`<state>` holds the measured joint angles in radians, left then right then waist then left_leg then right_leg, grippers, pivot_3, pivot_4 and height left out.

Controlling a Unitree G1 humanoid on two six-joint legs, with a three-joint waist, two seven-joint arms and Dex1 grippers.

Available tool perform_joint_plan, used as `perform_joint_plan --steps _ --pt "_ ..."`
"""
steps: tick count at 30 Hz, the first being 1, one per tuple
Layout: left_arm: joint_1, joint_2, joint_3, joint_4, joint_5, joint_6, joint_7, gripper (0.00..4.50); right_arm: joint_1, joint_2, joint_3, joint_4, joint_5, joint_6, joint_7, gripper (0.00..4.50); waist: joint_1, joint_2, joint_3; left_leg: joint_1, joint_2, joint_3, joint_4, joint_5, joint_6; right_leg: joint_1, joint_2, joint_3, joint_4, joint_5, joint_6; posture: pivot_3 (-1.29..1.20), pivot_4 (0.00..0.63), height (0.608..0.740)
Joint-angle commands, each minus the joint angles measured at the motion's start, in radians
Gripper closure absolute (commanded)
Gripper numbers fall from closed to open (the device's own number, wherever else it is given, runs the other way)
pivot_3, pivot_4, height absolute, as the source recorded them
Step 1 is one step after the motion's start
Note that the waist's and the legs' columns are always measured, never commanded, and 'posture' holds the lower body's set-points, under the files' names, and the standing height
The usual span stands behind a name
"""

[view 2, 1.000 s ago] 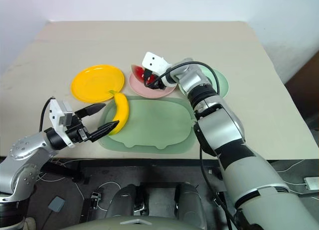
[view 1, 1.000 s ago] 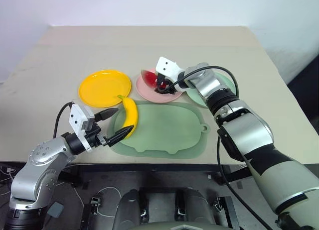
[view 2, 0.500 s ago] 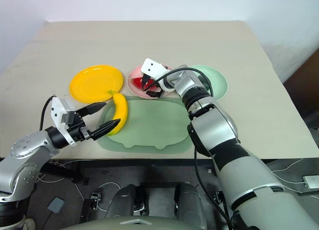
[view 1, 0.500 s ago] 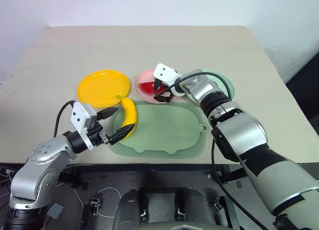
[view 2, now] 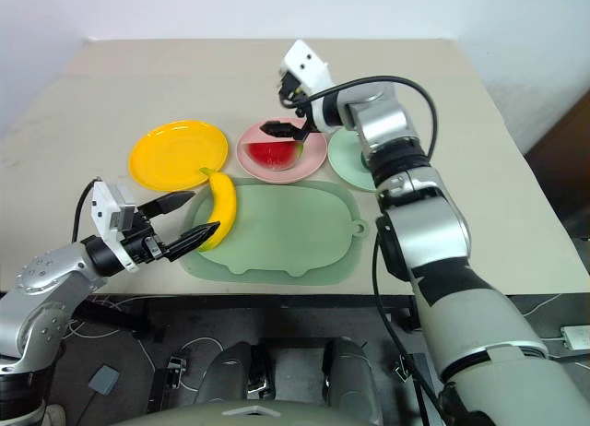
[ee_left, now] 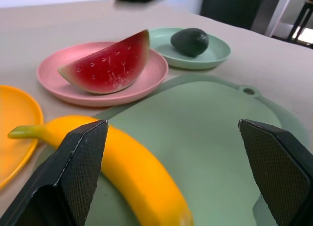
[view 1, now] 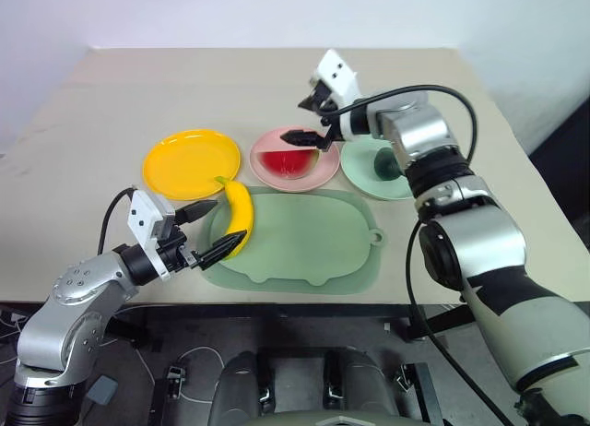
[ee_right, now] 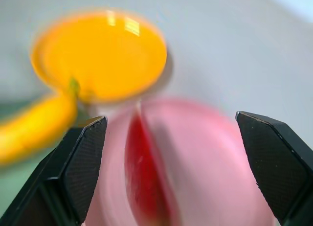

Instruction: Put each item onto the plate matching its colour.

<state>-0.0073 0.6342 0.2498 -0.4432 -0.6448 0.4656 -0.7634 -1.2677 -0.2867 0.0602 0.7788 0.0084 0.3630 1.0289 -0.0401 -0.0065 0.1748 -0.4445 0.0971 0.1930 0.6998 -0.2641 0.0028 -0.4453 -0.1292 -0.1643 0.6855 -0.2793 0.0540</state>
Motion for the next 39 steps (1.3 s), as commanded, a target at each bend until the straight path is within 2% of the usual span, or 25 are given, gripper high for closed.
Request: perform_joint_plan --steps 1,7,10,15,22,29,33,39 --pt "-0.001 0.004 0.037 -0.002 -0.014 -0.023 -0.008 0.00 0.146 -0.039 -0.041 -0.318 0.103 0.158 0.015 0.03 0.002 0.000 0.000 0.000 0.000 0.000 0.000 0.000 0.000 0.000 0.000 0.000 0.000 0.000 0.000 0.00 0.150 0.695" --pt "0.013 -0.017 0.051 -0.003 -0.013 -0.015 0.025 0.00 0.481 -0.072 -0.107 -0.796 0.279 0.335 -0.029 0.03 0.001 0.000 0.000 0.000 0.000 0.000 0.000 0.000 0.000 0.000 0.000 0.000 0.000 0.000 0.000 0.00 0.150 0.695" --pt "0.010 -0.037 0.065 -0.010 -0.017 -0.007 0.070 0.00 0.621 -0.077 -0.132 -0.962 0.361 0.422 -0.067 0.03 0.001 0.000 0.000 0.000 0.000 0.000 0.000 0.000 0.000 0.000 0.000 0.000 0.000 0.000 0.000 0.00 0.150 0.695" --pt "0.013 -0.051 0.073 -0.022 -0.020 0.002 0.103 0.00 0.770 -0.094 -0.149 -1.120 0.440 0.419 -0.108 0.03 0.002 0.000 0.000 0.001 0.000 -0.001 0.000 0.000 0.000 0.001 0.000 0.000 0.000 0.000 0.000 0.00 0.150 0.695" --pt "0.006 -0.064 0.070 -0.030 -0.021 0.019 0.159 0.00 0.885 -0.142 -0.145 -1.162 0.478 0.308 -0.096 0.03 0.006 0.000 0.000 0.001 0.000 -0.001 -0.001 -0.001 0.001 0.001 0.000 0.000 -0.001 0.000 0.000 0.00 0.150 0.695" --pt "-0.018 -0.083 0.050 -0.053 -0.054 0.083 0.227 0.00 0.872 -0.176 -0.116 -1.102 0.455 0.225 -0.109 0.03 0.010 0.000 0.000 0.001 0.000 -0.001 0.000 -0.001 0.001 0.001 0.000 0.000 -0.001 0.000 0.000 0.00 0.150 0.695" --pt "-0.057 -0.096 0.012 -0.082 -0.017 0.152 0.336 0.00 0.871 -0.183 -0.106 -1.102 0.468 0.216 -0.113 0.03 0.023 -0.001 0.000 0.001 -0.001 -0.001 0.000 -0.001 0.001 0.001 0.000 0.000 -0.001 0.000 0.000 0.00 0.150 0.695" --pt "-0.178 -0.190 -0.055 -0.149 -0.011 0.330 0.589 0.00 0.862 -0.206 -0.110 -1.080 0.472 0.207 -0.107 0.03 0.030 -0.002 0.000 0.001 -0.001 -0.002 0.000 -0.001 0.001 0.003 -0.001 -0.001 -0.001 0.000 0.000 0.00 0.150 0.695"
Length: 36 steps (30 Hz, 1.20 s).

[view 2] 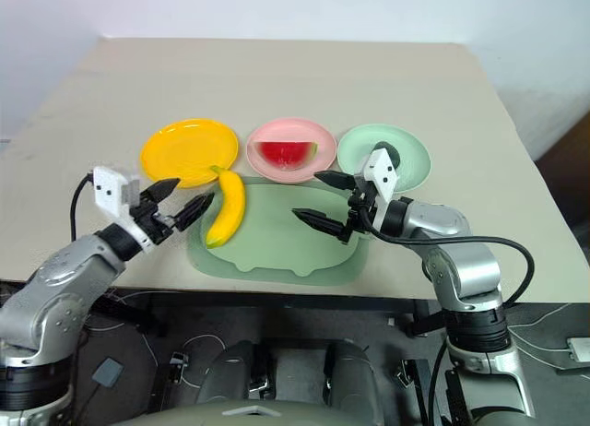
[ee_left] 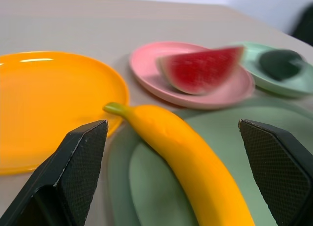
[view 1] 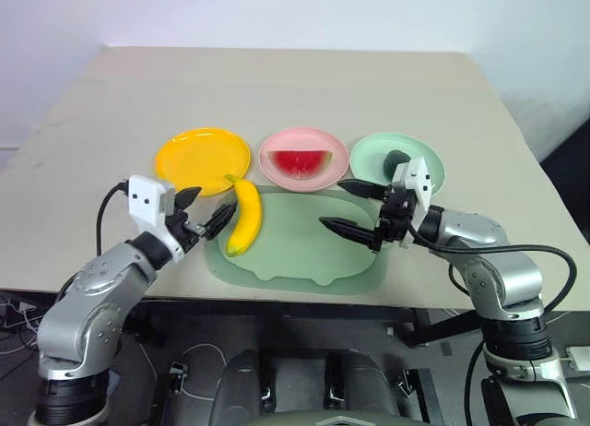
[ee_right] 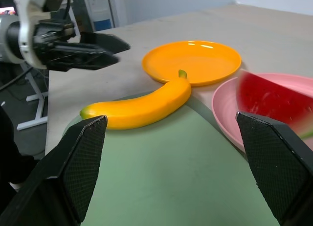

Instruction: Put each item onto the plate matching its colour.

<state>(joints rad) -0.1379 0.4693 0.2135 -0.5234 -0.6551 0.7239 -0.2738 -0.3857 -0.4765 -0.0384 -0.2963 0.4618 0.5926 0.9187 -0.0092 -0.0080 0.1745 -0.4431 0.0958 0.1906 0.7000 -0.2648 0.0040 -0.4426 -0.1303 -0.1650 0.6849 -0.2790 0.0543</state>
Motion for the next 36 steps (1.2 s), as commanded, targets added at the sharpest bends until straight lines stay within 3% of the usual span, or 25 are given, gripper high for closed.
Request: perform_joint_plan --steps 1,12,30,36 --pt "-0.067 -0.047 -0.022 -0.072 -0.011 0.102 0.133 0.00 -0.022 -0.020 -0.012 -0.004 0.021 -0.024 0.002 0.03 -0.001 0.000 0.000 0.000 0.000 0.000 0.000 0.000 0.000 0.000 0.000 0.000 0.000 0.000 0.000 0.00 0.150 0.695" --pt "-0.183 -0.130 -0.055 -0.055 -0.003 0.336 0.311 0.00 -0.027 -0.063 -0.022 0.019 0.026 -0.044 -0.003 0.03 -0.001 -0.001 0.000 0.000 -0.001 0.000 0.000 0.000 0.000 0.000 0.000 0.000 0.000 0.000 0.000 0.00 0.150 0.695" --pt "-0.289 -0.256 -0.063 0.066 0.072 0.549 0.396 0.00 -0.021 -0.083 -0.019 0.015 0.026 -0.039 -0.040 0.03 -0.002 -0.001 0.000 0.000 -0.001 -0.001 0.000 0.000 0.000 0.000 0.000 -0.001 0.000 0.000 0.000 0.00 0.150 0.695" --pt "-0.319 -0.257 -0.081 0.087 0.094 0.627 0.373 0.00 -0.016 -0.090 -0.017 0.016 0.026 -0.037 -0.050 0.03 -0.002 -0.001 0.000 0.000 -0.001 -0.001 0.000 0.000 0.000 0.000 0.000 -0.001 0.000 0.000 0.000 0.00 0.150 0.695"
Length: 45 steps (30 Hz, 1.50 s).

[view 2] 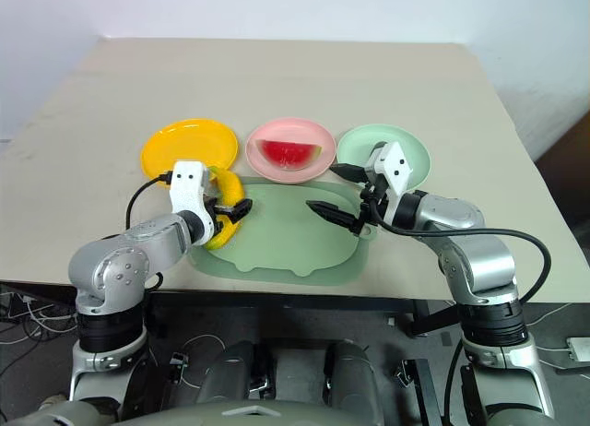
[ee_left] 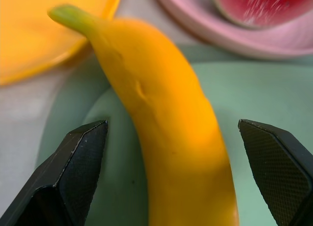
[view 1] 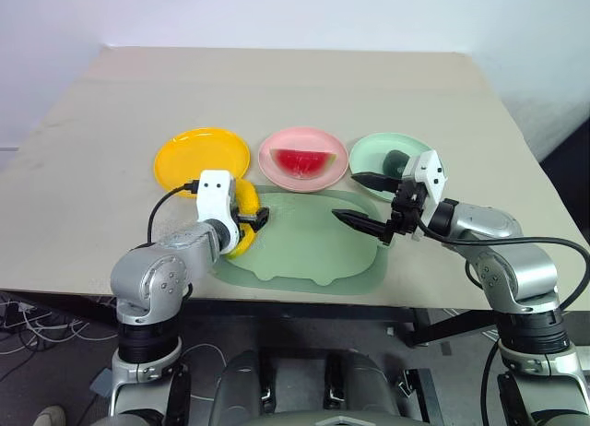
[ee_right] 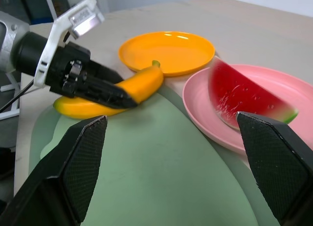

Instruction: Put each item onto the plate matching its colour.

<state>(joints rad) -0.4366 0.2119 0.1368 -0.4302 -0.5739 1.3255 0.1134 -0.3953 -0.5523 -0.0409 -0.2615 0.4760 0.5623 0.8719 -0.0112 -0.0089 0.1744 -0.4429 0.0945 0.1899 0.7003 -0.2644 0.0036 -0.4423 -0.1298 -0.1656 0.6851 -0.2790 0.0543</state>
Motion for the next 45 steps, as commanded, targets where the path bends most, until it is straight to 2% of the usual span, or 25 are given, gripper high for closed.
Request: perform_joint_plan --steps 1,3,9,10,18,22,26,29,33,39,45 --pt "-0.022 -0.009 0.001 -0.006 0.012 0.034 -0.016 0.18 -0.006 -0.015 -0.014 -0.018 0.010 -0.008 -0.005 0.00 0.001 0.000 0.000 0.000 0.000 0.000 0.000 0.000 0.000 0.000 0.000 0.000 0.000 0.000 0.000 0.00 0.150 0.695" --pt "-0.023 -0.027 0.015 -0.006 0.015 0.041 -0.017 0.54 -0.008 -0.015 -0.012 -0.014 0.007 -0.008 -0.010 0.00 0.001 0.000 0.000 0.000 0.000 0.000 0.000 0.000 0.000 0.000 0.000 0.000 0.000 0.000 0.000 0.00 0.150 0.695" --pt "-0.033 -0.023 0.039 -0.015 0.030 0.063 -0.041 2.36 -0.008 -0.015 -0.005 -0.009 0.003 -0.013 -0.017 0.00 0.000 0.000 0.000 0.000 0.000 0.000 0.000 0.000 0.000 0.000 0.000 0.000 0.000 0.000 0.000 0.00 0.150 0.695" --pt "-0.033 -0.020 0.042 -0.016 0.033 0.066 -0.046 2.50 -0.008 -0.014 -0.005 -0.008 0.003 -0.014 -0.018 0.00 0.000 0.000 0.000 0.000 0.000 0.000 0.000 0.000 0.000 0.000 0.000 0.000 0.000 0.000 0.000 0.00 0.150 0.695" --pt "-0.049 0.017 0.141 -0.027 0.053 -0.035 -0.083 2.51 -0.007 -0.011 -0.006 0.003 0.003 -0.022 -0.022 0.00 -0.001 0.000 0.000 0.000 0.000 0.000 0.000 0.000 0.000 0.000 0.000 0.000 0.000 0.000 0.000 0.00 0.150 0.695" --pt "-0.090 0.081 0.207 0.022 0.060 -0.108 -0.125 2.51 -0.014 -0.001 0.003 0.012 0.003 -0.026 -0.025 0.00 0.000 -0.001 0.000 0.000 0.000 0.000 0.000 0.000 0.000 0.000 0.000 0.000 0.000 0.000 0.000 0.00 0.150 0.695" --pt "-0.192 0.103 0.210 0.205 0.117 -0.173 -0.104 2.51 -0.031 0.009 0.017 0.028 -0.001 -0.034 -0.029 0.00 0.004 -0.001 0.000 0.000 0.000 0.000 0.000 0.000 0.000 0.000 0.000 0.000 0.000 0.000 0.000 0.00 0.150 0.695" --pt "-0.234 0.076 0.201 0.313 0.197 -0.276 -0.033 2.51 -0.038 0.008 0.017 0.040 -0.001 -0.038 -0.028 0.00 0.001 -0.001 0.000 0.000 -0.001 0.000 0.000 0.000 0.000 0.000 0.000 -0.001 0.000 0.000 0.000 0.00 0.150 0.695" --pt "-0.292 0.033 0.228 0.458 0.215 -0.376 -0.011 2.51 -0.045 0.005 0.016 0.050 -0.001 -0.041 -0.030 0.00 0.001 -0.001 0.000 0.000 -0.001 0.000 0.000 0.000 0.000 0.000 0.000 -0.001 0.000 0.000 0.000 0.00 0.150 0.695" --pt "-0.379 0.041 0.210 0.692 0.252 -0.520 -0.035 2.51 -0.045 0.001 0.012 0.051 -0.002 -0.041 -0.040 0.00 0.000 -0.002 0.001 0.000 -0.001 0.000 0.000 0.000 0.000 0.000 0.000 -0.001 0.000 0.000 0.000 0.00 0.150 0.695" --pt "-0.444 0.057 0.208 0.829 0.255 -0.587 -0.080 2.51 -0.036 -0.005 0.010 0.042 0.000 -0.039 -0.047 0.00 -0.002 -0.002 0.001 0.000 -0.001 0.000 0.000 0.000 0.000 0.000 0.000 -0.001 0.000 0.000 0.000 0.00 0.150 0.695"
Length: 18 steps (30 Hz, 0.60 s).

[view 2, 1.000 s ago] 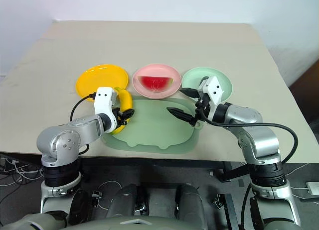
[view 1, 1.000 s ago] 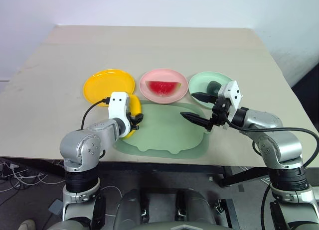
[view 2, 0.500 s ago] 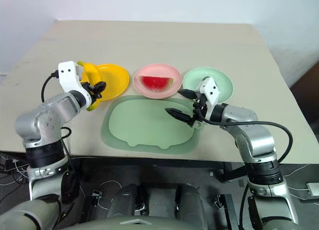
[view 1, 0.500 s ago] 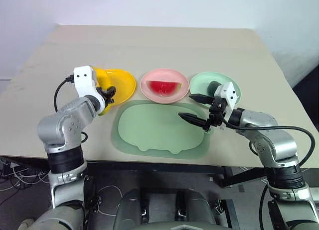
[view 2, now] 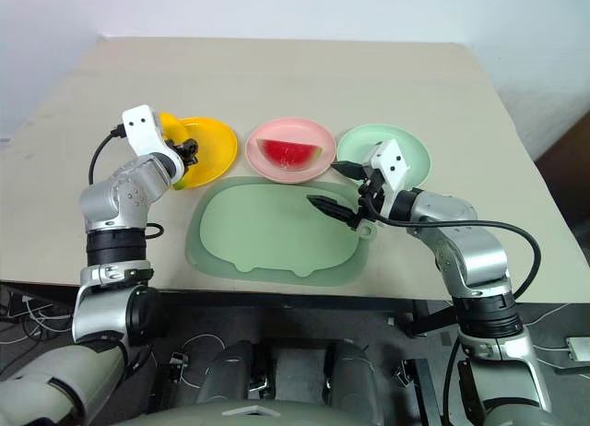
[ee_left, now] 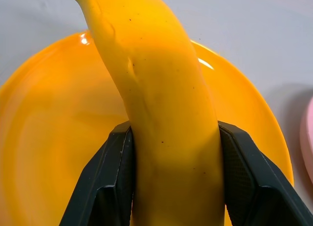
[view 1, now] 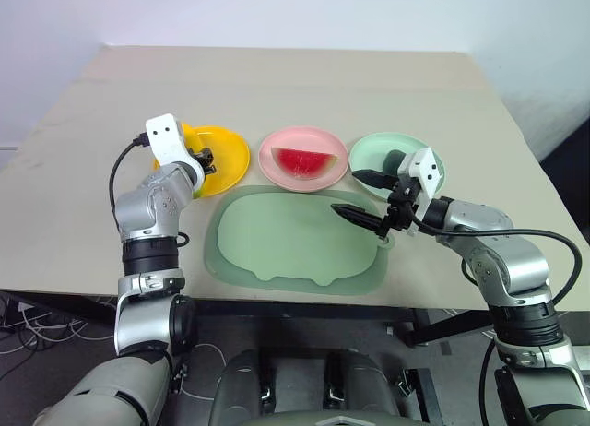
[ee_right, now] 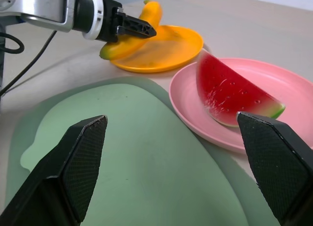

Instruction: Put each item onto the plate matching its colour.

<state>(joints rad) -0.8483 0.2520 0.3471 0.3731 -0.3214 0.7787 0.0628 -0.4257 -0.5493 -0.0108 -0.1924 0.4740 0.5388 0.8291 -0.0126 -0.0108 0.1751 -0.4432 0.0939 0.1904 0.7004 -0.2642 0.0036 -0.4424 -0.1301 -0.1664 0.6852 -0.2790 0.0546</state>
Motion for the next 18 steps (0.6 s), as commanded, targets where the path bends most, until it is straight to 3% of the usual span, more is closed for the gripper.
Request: perform_joint_plan --steps 1,3,9,11,16,18 --pt "-0.035 0.019 -0.009 0.031 0.008 -0.051 -0.032 2.51 -0.005 -0.009 -0.021 -0.027 0.002 -0.016 -0.005 0.00 0.000 0.000 0.000 0.000 0.000 0.000 0.000 0.000 0.000 0.000 0.000 0.000 0.000 0.000 0.000 0.00 0.150 0.695" --pt "-0.039 0.020 -0.011 0.046 0.008 -0.062 -0.045 2.51 -0.003 -0.010 -0.022 -0.028 0.002 -0.017 -0.006 0.00 0.000 0.000 0.000 0.000 0.000 0.000 0.000 0.000 0.000 0.000 0.000 0.000 0.000 0.000 0.000 0.00 0.150 0.695" --pt "-0.062 0.033 -0.013 0.099 0.012 -0.078 -0.064 0.50 0.002 -0.008 -0.019 -0.028 -0.001 -0.020 -0.012 0.00 0.000 0.000 0.000 0.000 0.000 0.000 0.000 0.000 0.000 0.000 0.000 0.000 0.000 0.000 0.000 0.00 0.150 0.695" --pt "-0.067 0.035 -0.015 0.100 0.009 -0.075 -0.071 0.05 0.001 -0.007 -0.018 -0.029 0.000 -0.019 -0.014 0.00 0.000 0.000 0.000 0.000 0.000 0.000 0.000 0.000 0.000 0.000 0.000 0.000 0.000 0.000 0.000 0.00 0.150 0.695" --pt "-0.016 0.048 -0.064 0.002 0.012 -0.037 -0.123 0.05 0.005 -0.006 -0.025 -0.035 0.007 -0.020 -0.018 0.00 -0.001 0.000 0.000 0.000 0.000 0.000 0.000 0.000 0.000 0.000 0.000 0.000 0.000 0.000 0.000 0.00 0.150 0.695" --pt "0.073 0.068 -0.112 -0.142 -0.003 -0.073 -0.221 0.05 0.004 -0.004 -0.033 -0.039 0.017 -0.019 -0.019 0.00 -0.002 0.000 0.000 0.000 0.000 0.000 0.000 0.000 0.000 0.000 0.000 0.000 0.000 0.000 0.000 0.00 0.150 0.695"
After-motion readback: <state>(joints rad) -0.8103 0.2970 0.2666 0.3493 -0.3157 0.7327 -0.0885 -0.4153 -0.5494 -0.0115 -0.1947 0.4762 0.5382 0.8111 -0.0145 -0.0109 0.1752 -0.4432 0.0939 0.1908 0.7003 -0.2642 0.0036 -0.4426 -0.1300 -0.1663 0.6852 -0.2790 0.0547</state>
